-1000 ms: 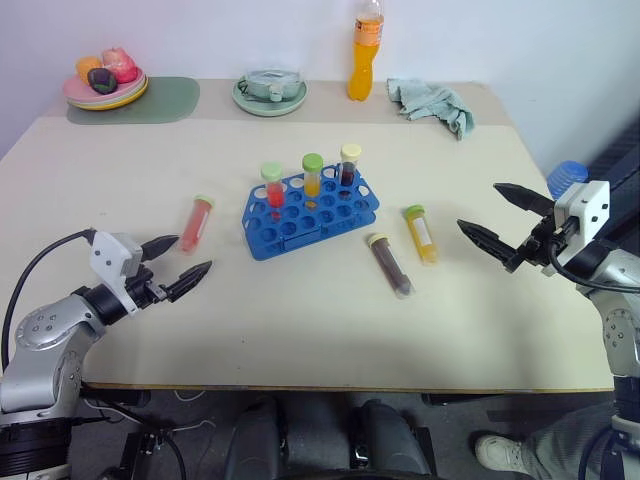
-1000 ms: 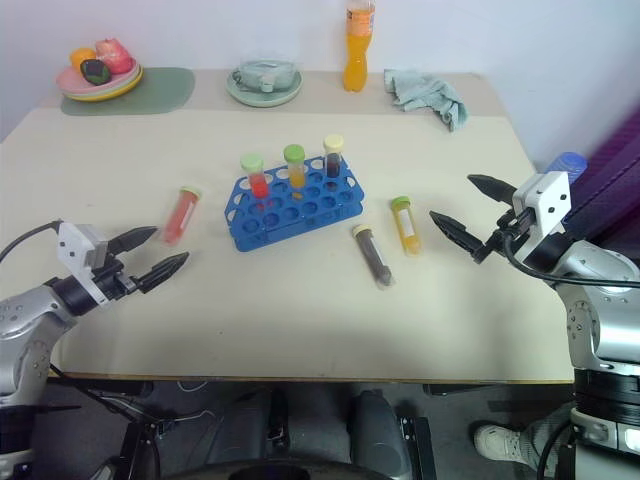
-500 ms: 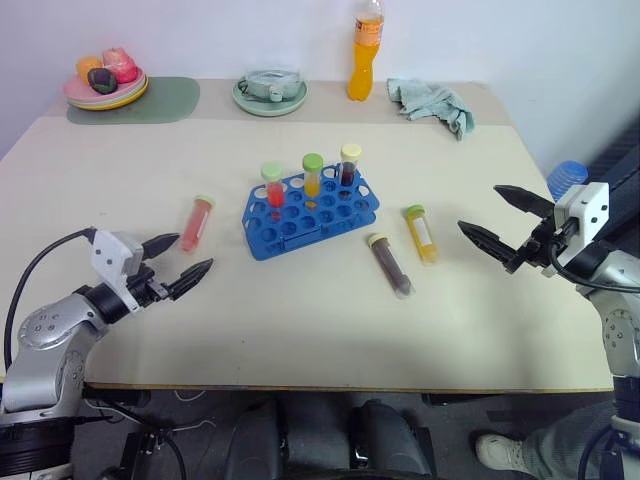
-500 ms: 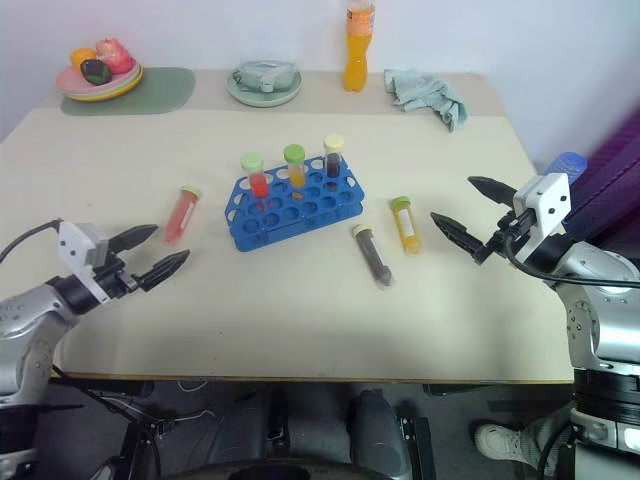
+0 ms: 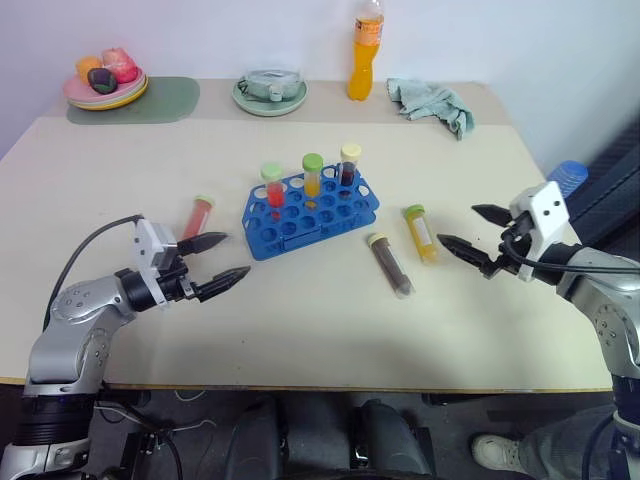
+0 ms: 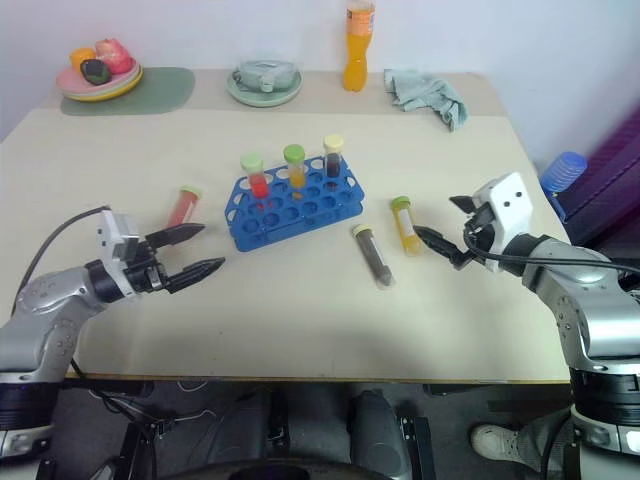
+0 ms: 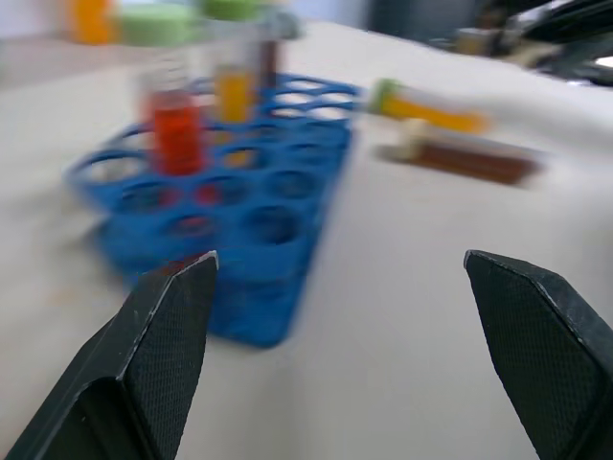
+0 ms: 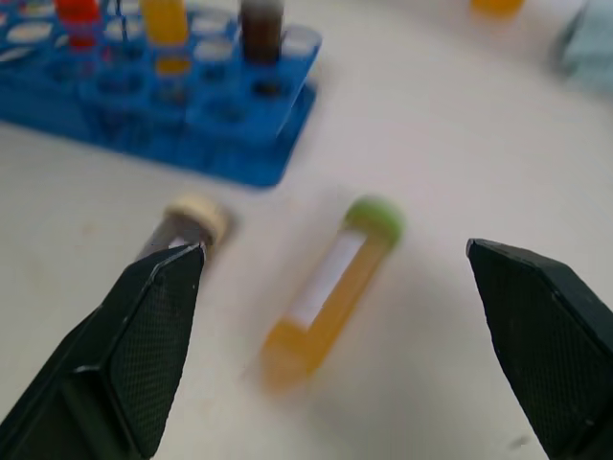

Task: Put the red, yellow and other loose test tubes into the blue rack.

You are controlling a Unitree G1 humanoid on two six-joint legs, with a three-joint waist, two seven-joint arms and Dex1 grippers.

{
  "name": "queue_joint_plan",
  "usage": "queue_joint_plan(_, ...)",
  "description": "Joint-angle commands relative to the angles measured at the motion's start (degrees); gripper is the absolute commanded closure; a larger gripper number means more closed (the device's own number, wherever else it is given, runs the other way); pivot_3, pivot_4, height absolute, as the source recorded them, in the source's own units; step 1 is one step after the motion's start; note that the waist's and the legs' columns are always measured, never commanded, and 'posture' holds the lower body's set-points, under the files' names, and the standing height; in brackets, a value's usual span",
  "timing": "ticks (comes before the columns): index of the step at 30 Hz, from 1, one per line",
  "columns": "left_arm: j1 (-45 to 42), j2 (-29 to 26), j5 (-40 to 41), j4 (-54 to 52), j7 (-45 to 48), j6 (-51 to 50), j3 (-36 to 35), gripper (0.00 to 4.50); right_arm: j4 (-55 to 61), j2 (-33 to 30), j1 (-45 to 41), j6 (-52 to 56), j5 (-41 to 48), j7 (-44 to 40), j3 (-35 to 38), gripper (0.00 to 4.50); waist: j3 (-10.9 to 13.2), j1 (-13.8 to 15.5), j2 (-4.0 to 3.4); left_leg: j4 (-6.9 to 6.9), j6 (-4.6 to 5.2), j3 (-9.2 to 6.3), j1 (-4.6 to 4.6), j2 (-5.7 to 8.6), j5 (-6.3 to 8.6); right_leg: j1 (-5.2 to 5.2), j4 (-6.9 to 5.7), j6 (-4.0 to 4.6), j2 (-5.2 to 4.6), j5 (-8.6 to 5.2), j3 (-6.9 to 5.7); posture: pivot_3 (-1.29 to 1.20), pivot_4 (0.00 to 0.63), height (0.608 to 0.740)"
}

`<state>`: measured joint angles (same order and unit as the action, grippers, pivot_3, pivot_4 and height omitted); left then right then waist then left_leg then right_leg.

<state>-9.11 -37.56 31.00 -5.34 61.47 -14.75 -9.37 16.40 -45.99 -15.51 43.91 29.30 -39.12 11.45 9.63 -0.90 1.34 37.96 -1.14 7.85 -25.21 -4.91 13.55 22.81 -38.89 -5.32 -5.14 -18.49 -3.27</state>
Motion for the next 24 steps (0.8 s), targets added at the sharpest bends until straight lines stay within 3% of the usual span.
queue_joint_plan(1, -2.6, 1.1, -3.3, 3.4, 3.2, 4.3, 4.2, 0.29, 3.4, -0.2, -5.6, 9.4, 2.5, 1.8, -3.4, 0.00, 0.0, 0.0, -0.02, 0.00, 0.00, 0.00, 0.01, 0.00, 0.00, -0.01, 0.00, 0.00, 0.00, 0.00, 0.00, 0.00, 0.150, 0.740)
queue_joint_plan(10, -9.2, 3.7, -11.9, 16.2, 7.0, 14.1, 11.7, 0.29, 1.7, 3.7, -17.7, 31.5, 5.5, 7.6, -8.4, 0.00, 0.0, 0.3, -0.02, 0.01, 0.04, 0.02, -0.20, 0.01, 0.02, 0.19, 0.02, 0.00, -0.01, 0.00, 0.00, 0.00, 0.150, 0.740)
queue_joint_plan(15, -12.6, 7.0, -14.3, 21.3, 7.5, 17.8, 13.9, 0.29, 0.2, 8.0, -21.9, 40.3, 5.0, 11.6, -7.7, 0.00, 0.0, 0.2, -0.02, 0.02, 0.07, 0.05, -0.23, 0.01, 0.04, 0.22, 0.01, 0.00, -0.02, 0.00, 0.00, 0.00, 0.150, 0.740)
queue_joint_plan(24, -15.8, 10.9, -14.9, 23.2, 7.0, 18.2, 14.8, 0.29, -5.6, 11.8, -26.7, 45.9, 2.2, 15.4, -8.0, 0.00, 0.0, 0.1, -0.02, 0.03, 0.05, 0.17, -0.29, 0.01, 0.03, 0.33, -0.09, 0.00, -0.02, 0.00, 0.02, 0.00, 0.150, 0.740)
